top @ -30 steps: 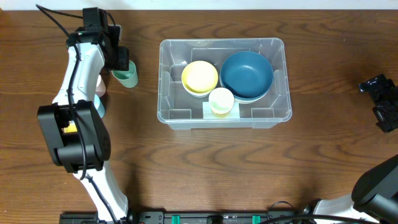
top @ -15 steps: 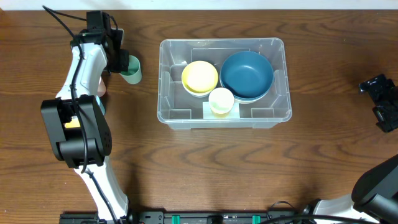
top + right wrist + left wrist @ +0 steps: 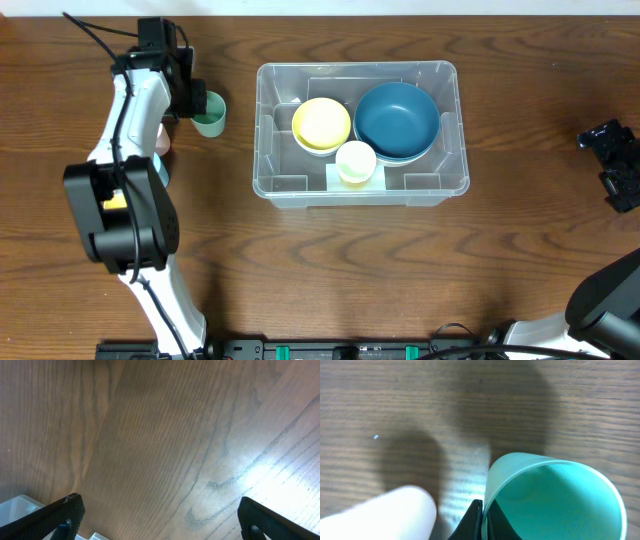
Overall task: Pack container
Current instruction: 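Carry the mint cup into the container and stack it on the cream cup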
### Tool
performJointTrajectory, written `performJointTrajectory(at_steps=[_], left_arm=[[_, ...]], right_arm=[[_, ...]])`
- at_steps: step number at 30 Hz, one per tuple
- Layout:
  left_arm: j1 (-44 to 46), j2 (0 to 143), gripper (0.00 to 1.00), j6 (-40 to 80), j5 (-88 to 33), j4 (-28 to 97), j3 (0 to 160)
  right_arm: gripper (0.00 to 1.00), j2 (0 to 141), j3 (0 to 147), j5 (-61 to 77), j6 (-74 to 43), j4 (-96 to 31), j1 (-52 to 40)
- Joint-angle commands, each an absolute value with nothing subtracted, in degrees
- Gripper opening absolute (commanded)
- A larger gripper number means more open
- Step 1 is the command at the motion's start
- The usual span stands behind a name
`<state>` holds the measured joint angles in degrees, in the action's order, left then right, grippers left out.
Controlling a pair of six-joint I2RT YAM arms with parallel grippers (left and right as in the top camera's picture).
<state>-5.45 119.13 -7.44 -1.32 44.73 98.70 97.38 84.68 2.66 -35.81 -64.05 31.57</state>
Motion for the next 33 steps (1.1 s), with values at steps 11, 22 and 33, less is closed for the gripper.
performJointTrajectory(at_steps=[11,22,33], left_arm=[[-4.51,90.63,0.06,-3.84,-27.05,52.84,99.88],[10.09,88.55,0.06,-3.18,-31.07,55.00,99.44],[23.57,94.32,0.06,-3.38,-23.27,55.24,99.35]], right_arm=[[0.99,97.62,84.97,2.59,-36.62,-64.10,31.97],[0.99,97.62,84.97,2.59,-36.62,-64.10,31.97],[0.99,97.62,84.97,2.59,-36.62,-64.10,31.97]])
